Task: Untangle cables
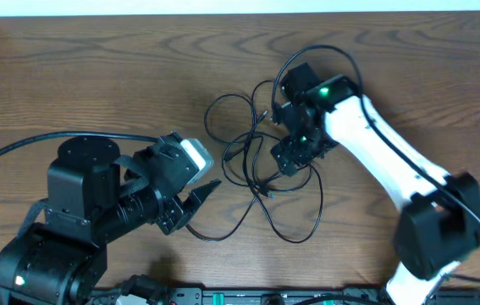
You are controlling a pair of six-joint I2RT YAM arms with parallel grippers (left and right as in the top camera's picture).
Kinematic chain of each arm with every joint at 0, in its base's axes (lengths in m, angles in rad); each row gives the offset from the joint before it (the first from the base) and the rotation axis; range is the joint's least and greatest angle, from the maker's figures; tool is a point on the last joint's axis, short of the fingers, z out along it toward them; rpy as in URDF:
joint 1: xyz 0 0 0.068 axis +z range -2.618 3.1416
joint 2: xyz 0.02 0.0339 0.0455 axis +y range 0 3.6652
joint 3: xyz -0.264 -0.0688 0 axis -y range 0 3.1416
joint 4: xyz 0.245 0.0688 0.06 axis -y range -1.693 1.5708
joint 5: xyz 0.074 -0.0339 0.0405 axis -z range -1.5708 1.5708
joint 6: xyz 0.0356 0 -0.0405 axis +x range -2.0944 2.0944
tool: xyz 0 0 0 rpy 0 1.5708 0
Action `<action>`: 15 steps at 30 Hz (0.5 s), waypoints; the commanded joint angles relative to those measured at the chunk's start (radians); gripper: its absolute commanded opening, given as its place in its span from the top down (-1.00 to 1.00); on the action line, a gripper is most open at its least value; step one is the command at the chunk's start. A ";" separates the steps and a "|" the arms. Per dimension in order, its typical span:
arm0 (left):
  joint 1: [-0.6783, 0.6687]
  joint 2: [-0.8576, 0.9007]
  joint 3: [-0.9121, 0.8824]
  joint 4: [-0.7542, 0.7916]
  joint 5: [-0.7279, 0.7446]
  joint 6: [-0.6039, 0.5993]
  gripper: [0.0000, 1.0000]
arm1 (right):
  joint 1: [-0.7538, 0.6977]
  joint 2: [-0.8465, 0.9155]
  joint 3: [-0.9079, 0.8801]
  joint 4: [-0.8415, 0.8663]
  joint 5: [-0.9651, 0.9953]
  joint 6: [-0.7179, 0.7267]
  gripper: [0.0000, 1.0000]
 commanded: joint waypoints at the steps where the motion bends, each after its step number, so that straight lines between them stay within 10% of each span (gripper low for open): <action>1: 0.003 0.000 0.011 -0.010 -0.024 0.002 -0.18 | 0.018 0.056 -0.003 0.005 -0.007 -0.037 -0.99; 9: 0.003 0.000 0.011 -0.030 -0.024 0.002 -0.20 | 0.044 0.114 -0.003 0.092 -0.020 -0.081 -0.64; 12: 0.003 0.000 0.011 -0.037 -0.024 0.002 -0.18 | 0.059 0.114 -0.003 0.115 -0.052 -0.080 0.47; 15: 0.003 0.000 0.011 -0.038 -0.024 0.002 -0.18 | 0.066 0.114 -0.003 0.119 -0.084 -0.074 0.98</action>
